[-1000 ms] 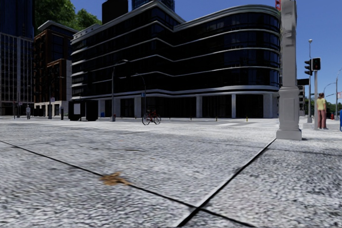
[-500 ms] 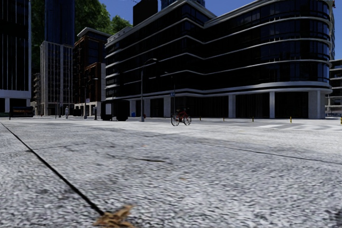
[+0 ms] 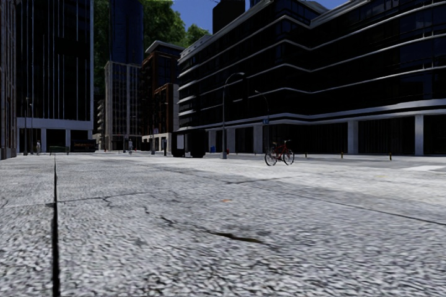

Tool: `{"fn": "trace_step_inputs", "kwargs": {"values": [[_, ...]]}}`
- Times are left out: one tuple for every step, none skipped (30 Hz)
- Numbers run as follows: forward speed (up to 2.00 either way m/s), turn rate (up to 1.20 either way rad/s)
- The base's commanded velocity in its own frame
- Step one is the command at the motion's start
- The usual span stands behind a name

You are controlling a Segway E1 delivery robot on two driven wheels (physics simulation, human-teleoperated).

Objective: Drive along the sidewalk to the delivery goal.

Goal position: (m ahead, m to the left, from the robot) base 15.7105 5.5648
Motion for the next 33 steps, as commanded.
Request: {"fn": "trace_step_inputs", "kwargs": {"values": [[2.0,0.45],[2.0,0.45],[2.0,0.45],[2.0,0.45],[2.0,0.45],[2.0,0.45],[2.0,0.45],[2.0,0.45],[2.0,0.45],[2.0,0.45],[2.0,0.45],[2.0,0.45],[2.0,0.45],[2.0,0.45],[2.0,0.45],[2.0,0.45],[2.0,0.45],[2.0,0.45],[2.0,0.45],[2.0,0.45],[2.0,0.45],[2.0,0.45],[2.0,0.45],[2.0,0.45],[2.0,0.45],[2.0,0.4],[2.0,0.0],[2.0,0.0],[2.0,0.0],[2.0,0.0],[2.0,0.0],[2.0,0.0],[2.0,0.0]]}}
